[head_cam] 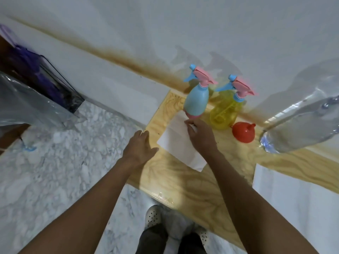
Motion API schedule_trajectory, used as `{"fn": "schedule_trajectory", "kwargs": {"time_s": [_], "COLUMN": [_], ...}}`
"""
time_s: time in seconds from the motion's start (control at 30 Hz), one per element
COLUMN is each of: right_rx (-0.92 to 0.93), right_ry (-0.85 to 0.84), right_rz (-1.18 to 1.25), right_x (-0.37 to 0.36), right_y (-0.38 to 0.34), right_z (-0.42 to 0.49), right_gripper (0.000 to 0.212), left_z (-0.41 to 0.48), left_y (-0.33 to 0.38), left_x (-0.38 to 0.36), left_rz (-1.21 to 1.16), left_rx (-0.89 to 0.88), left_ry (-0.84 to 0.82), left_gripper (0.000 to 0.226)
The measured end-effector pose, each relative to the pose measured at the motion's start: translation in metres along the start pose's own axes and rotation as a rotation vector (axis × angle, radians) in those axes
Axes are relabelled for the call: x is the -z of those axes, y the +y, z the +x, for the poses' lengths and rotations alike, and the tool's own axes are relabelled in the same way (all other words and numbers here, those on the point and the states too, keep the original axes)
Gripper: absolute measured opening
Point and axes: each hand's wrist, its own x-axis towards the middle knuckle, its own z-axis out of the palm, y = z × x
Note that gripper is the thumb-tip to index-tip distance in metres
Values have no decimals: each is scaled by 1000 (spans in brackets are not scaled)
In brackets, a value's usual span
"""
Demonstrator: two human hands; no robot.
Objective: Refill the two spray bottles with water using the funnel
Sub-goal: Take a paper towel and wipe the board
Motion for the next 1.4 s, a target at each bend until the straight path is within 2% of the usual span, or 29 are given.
{"fn": "schedule_trajectory", "kwargs": {"time_s": [0.1, 0.2, 0.27, 0.4, 0.63, 0.87, 0.93, 1.03, 1.07, 1.13, 1.23, 1.33, 1.4], "right_rx": [84, 126, 154, 56, 104, 218, 263, 285, 280, 346, 333, 397, 382], "right_ry": [-40, -7, -2, -187, -153, -341, -297, -191, -103, -5, -78, -295, -351], "right_rz": [-255, -526, -534, -498, -283, -319, -268, -373, -367, -455, -495, -671, -563], "right_x": [-16, -30, -42, -68, -88, -86, -78, -71, -71, -77, -85, -95, -101], "right_y": [10, 15, 16, 23, 12, 5, -4, -11, -9, 8, 0, -2, -4], "right_z": [16, 14, 1, -17, 10, 25, 23, 22, 20, 25, 29, 33, 34], "right_gripper": [31, 50, 56, 65, 46, 44, 38, 22, 25, 45, 51, 53, 54], "left_z": [10, 14, 15, 16, 20, 21, 22, 22, 22, 23, 23, 22, 21], "left_y": [-6, -10, -12, -18, -24, -24, -25, -24, -24, -24, -25, -25, -24], "left_x": [-1, -3, -4, -3, -7, -8, -8, -8, -8, -7, -8, -8, -8], "left_rz": [-1, -29, -41, -84, -132, -140, -139, -146, -148, -141, -162, -165, -136], "left_rx": [-37, -54, -69, -93, -87, -85, -86, -80, -78, -81, -73, -78, -89], "left_ry": [-25, -12, -26, -68, -85, -76, -71, -77, -78, -76, -81, -75, -62], "left_gripper": [79, 84, 86, 92, 98, 98, 98, 97, 97, 97, 98, 97, 96]}}
